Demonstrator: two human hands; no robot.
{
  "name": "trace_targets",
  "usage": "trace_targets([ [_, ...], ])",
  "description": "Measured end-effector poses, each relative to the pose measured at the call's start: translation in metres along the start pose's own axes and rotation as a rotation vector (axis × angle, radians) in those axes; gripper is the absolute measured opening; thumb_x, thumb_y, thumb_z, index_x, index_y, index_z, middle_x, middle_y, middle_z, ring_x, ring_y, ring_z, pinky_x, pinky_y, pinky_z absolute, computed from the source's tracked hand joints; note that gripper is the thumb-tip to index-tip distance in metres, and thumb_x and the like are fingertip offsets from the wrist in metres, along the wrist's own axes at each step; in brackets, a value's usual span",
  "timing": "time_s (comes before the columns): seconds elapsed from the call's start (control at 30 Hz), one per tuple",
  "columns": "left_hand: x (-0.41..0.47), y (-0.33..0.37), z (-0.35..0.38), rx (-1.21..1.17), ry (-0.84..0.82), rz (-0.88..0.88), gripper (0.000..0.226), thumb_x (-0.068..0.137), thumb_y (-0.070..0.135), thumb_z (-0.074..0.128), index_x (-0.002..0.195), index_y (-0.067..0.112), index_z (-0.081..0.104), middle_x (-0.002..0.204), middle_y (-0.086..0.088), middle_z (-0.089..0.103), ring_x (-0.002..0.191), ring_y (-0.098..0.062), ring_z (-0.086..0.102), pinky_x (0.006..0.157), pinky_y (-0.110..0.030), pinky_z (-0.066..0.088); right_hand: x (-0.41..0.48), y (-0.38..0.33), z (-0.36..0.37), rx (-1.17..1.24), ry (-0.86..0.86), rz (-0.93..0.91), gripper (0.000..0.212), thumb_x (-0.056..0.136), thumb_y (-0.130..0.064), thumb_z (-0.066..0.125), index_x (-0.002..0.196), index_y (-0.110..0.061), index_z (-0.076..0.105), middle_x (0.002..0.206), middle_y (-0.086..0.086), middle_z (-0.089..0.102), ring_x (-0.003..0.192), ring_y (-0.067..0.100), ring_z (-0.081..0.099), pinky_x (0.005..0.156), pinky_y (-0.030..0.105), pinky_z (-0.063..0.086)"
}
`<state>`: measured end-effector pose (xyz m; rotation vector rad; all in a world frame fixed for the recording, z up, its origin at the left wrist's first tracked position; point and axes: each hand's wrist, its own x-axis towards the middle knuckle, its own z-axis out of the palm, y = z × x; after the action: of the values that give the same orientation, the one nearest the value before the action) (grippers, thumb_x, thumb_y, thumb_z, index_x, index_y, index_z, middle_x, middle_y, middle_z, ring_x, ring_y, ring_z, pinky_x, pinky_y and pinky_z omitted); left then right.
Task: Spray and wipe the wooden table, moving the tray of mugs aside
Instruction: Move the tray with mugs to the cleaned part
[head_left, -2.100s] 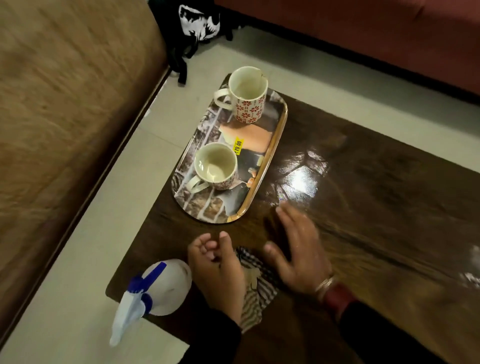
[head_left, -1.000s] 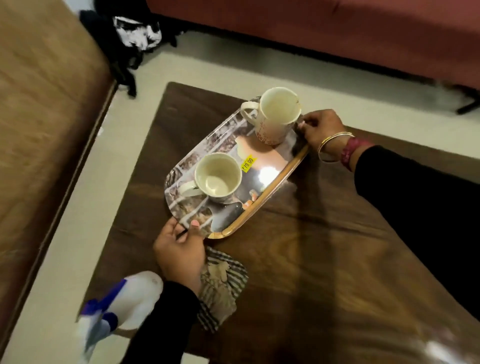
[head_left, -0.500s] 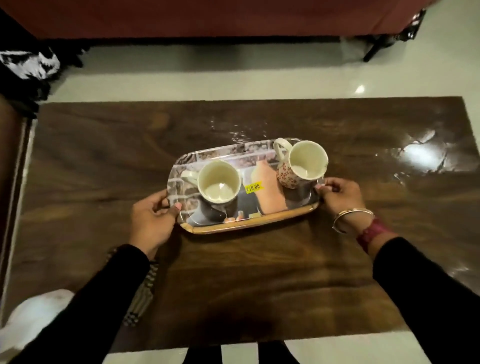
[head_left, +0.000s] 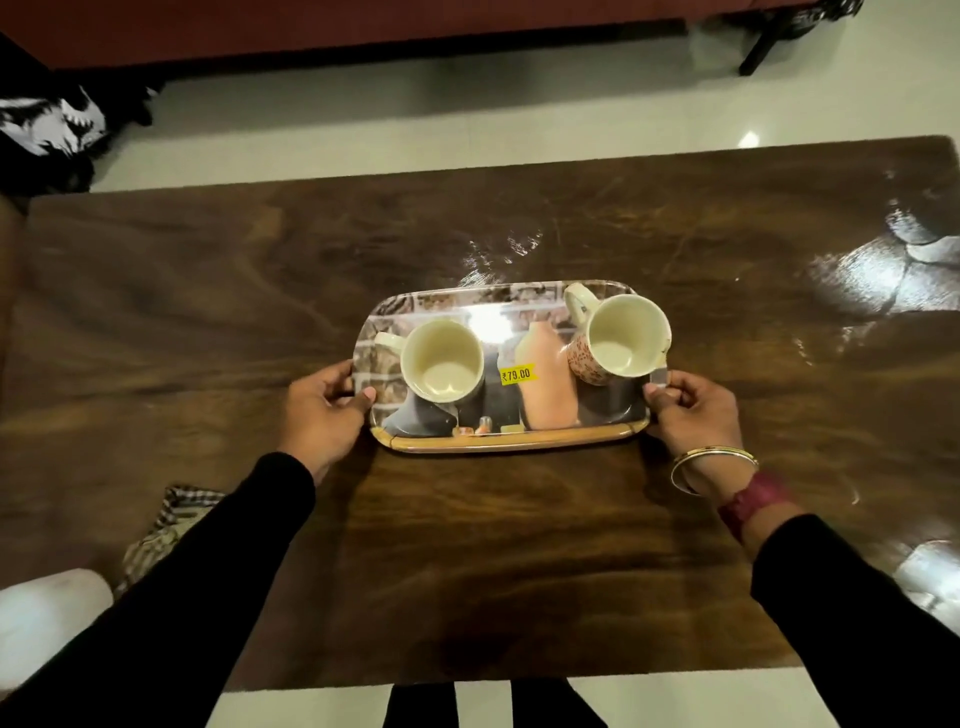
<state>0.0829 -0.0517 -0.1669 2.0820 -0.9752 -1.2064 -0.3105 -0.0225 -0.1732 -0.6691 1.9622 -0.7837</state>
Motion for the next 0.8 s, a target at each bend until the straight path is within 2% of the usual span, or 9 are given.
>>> trace_targets([
  [0.13, -0.004, -0.003, 0.002, 0.011, 0.028, -0.009, 0.043, 0.091, 0.008, 0.077, 0.133, 0.012, 0.068, 0.102, 0.008, 0.075, 0.082, 0.0, 0.071, 0.096, -0.036, 0.059, -0.006, -0.002, 0.0, 0.004, 0.06, 0.002, 0.013, 0.099, -0.009, 0.07, 0.107, 0.0, 0.073, 0.076, 0.01, 0.056, 0.069, 0.017, 0.056, 0.059, 0.023, 0.062],
  [0.23, -0.016, -0.001, 0.003, 0.012, 0.108, -0.014, 0.034, 0.09, 0.015, 0.078, 0.124, 0.018, 0.072, 0.097, 0.013, 0.074, 0.076, 0.008, 0.069, 0.094, -0.031, 0.06, -0.017, 0.001, 0.005, -0.096, 0.287, 0.048, 0.024, 0.093, -0.034, 0.078, 0.105, -0.013, 0.076, 0.079, 0.004, 0.07, 0.079, 0.024, 0.071, 0.085, 0.043, 0.064],
  [0.27, -0.023, -0.003, 0.0, 0.032, 0.158, -0.015, 0.033, 0.09, 0.018, 0.078, 0.123, 0.02, 0.071, 0.099, 0.013, 0.074, 0.078, 0.009, 0.068, 0.091, -0.025, 0.06, -0.026, 0.002, 0.01, -0.127, 0.397, 0.038, 0.03, 0.09, -0.042, 0.078, 0.102, -0.015, 0.075, 0.076, 0.003, 0.07, 0.08, 0.026, 0.072, 0.087, 0.037, 0.063],
  [0.33, -0.038, -0.008, -0.007, 0.049, 0.229, -0.003, 0.036, 0.091, 0.023, 0.077, 0.126, 0.021, 0.069, 0.11, 0.011, 0.07, 0.083, 0.012, 0.064, 0.074, -0.003, 0.053, -0.055, 0.004, 0.026, -0.123, 0.508, -0.136, 0.03, 0.09, -0.045, 0.076, 0.094, -0.017, 0.067, 0.069, -0.001, 0.064, 0.068, 0.026, 0.067, 0.072, 0.012, 0.053],
  [0.4, -0.053, -0.018, -0.016, -0.025, 0.211, -0.008, 0.039, 0.092, 0.023, 0.077, 0.13, 0.022, 0.066, 0.119, 0.009, 0.068, 0.093, 0.008, 0.067, 0.067, 0.001, 0.049, -0.089, 0.011, 0.051, -0.142, 0.405, -0.359, 0.021, 0.091, -0.037, 0.074, 0.088, -0.019, 0.063, 0.068, 0.002, 0.061, 0.06, 0.025, 0.06, 0.064, 0.009, 0.045],
  [0.5, -0.069, -0.036, -0.037, -0.128, 0.151, 0.025, 0.04, 0.091, 0.021, 0.078, 0.128, 0.027, 0.065, 0.122, 0.007, 0.067, 0.105, -0.002, 0.069, 0.074, -0.009, 0.056, -0.128, 0.023, 0.095, -0.222, 0.061, -0.563, 0.014, 0.089, -0.027, 0.079, 0.087, -0.02, 0.066, 0.073, -0.002, 0.062, 0.061, 0.015, 0.06, 0.061, 0.027, 0.053],
  [0.63, -0.07, -0.065, -0.084, -0.196, 0.204, 0.077, 0.042, 0.089, 0.026, 0.08, 0.127, 0.032, 0.064, 0.122, 0.01, 0.067, 0.107, -0.002, 0.069, 0.075, -0.014, 0.058, -0.168, 0.016, 0.162, -0.291, -0.278, -0.686, 0.016, 0.09, -0.041, 0.077, 0.099, -0.031, 0.067, 0.09, -0.019, 0.061, 0.075, 0.003, 0.064, 0.066, 0.012, 0.049],
  [0.73, -0.067, -0.084, -0.111, -0.232, 0.23, 0.069, 0.043, 0.089, 0.024, 0.08, 0.128, 0.032, 0.064, 0.121, 0.01, 0.068, 0.107, -0.003, 0.069, 0.079, -0.019, 0.06, -0.188, 0.005, 0.206, -0.3, -0.392, -0.717, 0.02, 0.09, -0.046, 0.073, 0.104, -0.034, 0.066, 0.093, -0.02, 0.058, 0.076, 0.006, 0.064, 0.067, 0.023, 0.054],
  [0.8, -0.066, -0.094, -0.127, -0.236, 0.236, 0.066, 0.044, 0.089, 0.023, 0.08, 0.129, 0.03, 0.064, 0.12, 0.01, 0.068, 0.107, -0.003, 0.069, 0.08, -0.021, 0.061, -0.201, -0.002, 0.234, -0.307, -0.444, -0.756, 0.021, 0.09, -0.043, 0.074, 0.106, -0.031, 0.067, 0.092, -0.02, 0.056, 0.076, 0.006, 0.063, 0.066, 0.023, 0.054],
])
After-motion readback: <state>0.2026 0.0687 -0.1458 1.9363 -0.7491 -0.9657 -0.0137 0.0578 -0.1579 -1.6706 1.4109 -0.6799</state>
